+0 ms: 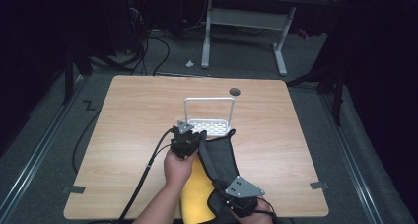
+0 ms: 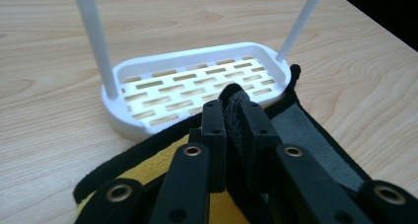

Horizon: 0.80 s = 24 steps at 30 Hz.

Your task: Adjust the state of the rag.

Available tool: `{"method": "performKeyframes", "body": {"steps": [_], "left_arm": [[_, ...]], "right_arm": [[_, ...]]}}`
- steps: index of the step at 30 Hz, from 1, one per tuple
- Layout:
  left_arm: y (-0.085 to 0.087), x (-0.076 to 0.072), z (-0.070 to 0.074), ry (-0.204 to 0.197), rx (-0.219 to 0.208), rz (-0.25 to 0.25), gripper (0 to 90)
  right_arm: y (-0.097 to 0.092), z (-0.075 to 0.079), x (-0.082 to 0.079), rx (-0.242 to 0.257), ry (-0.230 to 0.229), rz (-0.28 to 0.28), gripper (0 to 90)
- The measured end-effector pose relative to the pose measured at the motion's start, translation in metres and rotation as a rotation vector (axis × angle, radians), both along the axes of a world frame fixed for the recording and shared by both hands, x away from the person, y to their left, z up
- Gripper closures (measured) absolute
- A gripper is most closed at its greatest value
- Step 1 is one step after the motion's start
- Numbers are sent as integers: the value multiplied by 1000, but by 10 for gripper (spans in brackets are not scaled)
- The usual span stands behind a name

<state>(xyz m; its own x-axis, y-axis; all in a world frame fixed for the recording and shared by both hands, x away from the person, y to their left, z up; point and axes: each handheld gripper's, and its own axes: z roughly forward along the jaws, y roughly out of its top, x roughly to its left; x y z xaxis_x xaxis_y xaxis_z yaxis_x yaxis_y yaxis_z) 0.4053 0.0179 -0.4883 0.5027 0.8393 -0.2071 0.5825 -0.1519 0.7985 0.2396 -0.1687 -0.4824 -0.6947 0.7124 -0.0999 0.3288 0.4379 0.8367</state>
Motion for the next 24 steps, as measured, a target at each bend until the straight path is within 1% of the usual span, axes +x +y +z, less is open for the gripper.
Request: {"method": "performKeyframes", "body": {"steps": [1, 5, 9, 12, 14, 16, 18, 22, 23, 24], "left_arm": [[-2, 0, 0, 1, 6, -2, 818], [-9, -2, -1, 2, 9, -17, 816], [-21, -3, -2, 0, 17, -35, 812], [-29, -2, -4, 8, 19, -37, 809], [-34, 0, -9, 23, 22, -39, 806], [-38, 1, -13, 30, 28, -41, 804], [-42, 2, -17, 36, 27, -47, 803], [-48, 1, -18, 28, 16, -54, 790], [-48, 1, -18, 28, 15, -56, 787], [-49, 1, -18, 28, 13, -56, 781]], "right_arm": [[-3, 1, -1, -3, 1, -4, 827], [-11, 0, -4, -17, 1, -16, 824], [-18, -3, -10, -35, 5, -30, 819], [-27, -8, -11, -39, 28, -52, 812], [-33, -12, -9, -41, 48, -70, 808], [-38, -16, -8, -47, 60, -85, 803], [-44, -19, -8, -44, 72, -99, 800], [-53, -22, -10, -45, 80, -114, 790], [-55, -22, -11, -41, 89, -120, 784], [-57, -22, -11, -40, 88, -123, 771]]}}
